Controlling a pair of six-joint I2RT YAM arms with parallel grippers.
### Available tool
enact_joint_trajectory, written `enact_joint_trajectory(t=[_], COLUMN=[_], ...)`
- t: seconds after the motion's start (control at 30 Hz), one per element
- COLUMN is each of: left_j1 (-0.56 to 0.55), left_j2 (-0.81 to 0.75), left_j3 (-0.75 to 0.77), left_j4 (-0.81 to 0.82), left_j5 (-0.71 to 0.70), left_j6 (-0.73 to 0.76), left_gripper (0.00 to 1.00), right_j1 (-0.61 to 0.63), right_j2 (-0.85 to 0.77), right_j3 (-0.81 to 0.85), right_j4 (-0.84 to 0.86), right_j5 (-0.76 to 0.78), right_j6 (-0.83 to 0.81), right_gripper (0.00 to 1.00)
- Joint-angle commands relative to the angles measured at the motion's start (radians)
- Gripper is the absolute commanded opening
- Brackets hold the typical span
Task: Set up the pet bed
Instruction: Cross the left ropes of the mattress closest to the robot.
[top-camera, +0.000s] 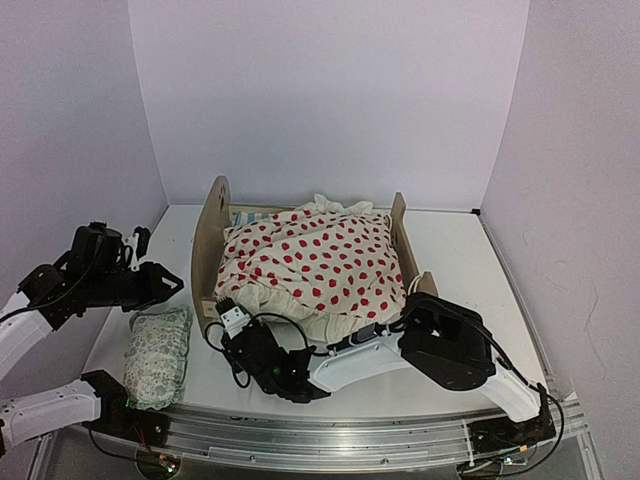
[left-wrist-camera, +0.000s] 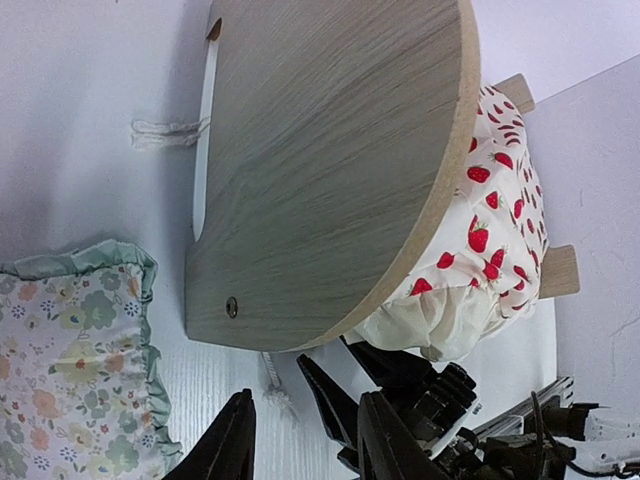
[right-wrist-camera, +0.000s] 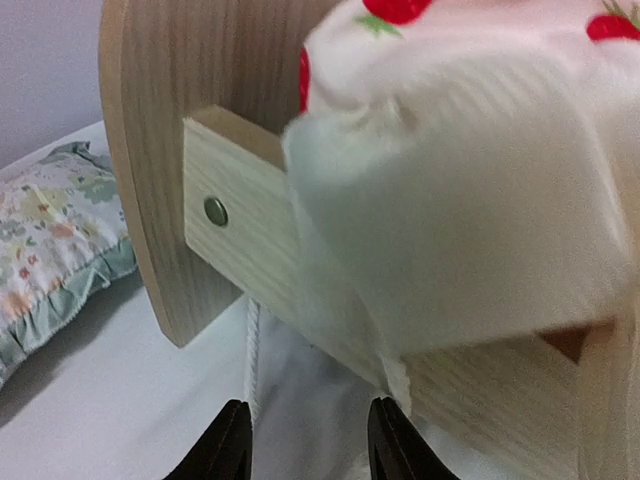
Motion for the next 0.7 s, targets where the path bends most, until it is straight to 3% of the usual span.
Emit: enact_joint_trajectory(t=[0.0, 0.27, 0.67], left_j1=[0.002, 0.002, 0.002], left_j2=[0.039, 0.106, 0.095], left_j3=[-0.046, -0.07, -0.093], left_j4=[-0.015, -0.002, 0.003], left_j5=[0.053, 0.068, 0.058], left_j6=[-0.092, -0.113, -0.133], left_gripper=[0.38, 0.42, 0.43], right_j1=[0.013, -0.008, -0.016], right_j2=[-0.112, -0.018, -0.005], right_j3=[-0.057, 0.056, 0.019], right_j4=[0.003, 0.006, 0.005], right_j5=[0.04, 0.003, -0.009], right_j6=[0.065, 0.007, 0.035], right_gripper=[0.41, 0.42, 0.44])
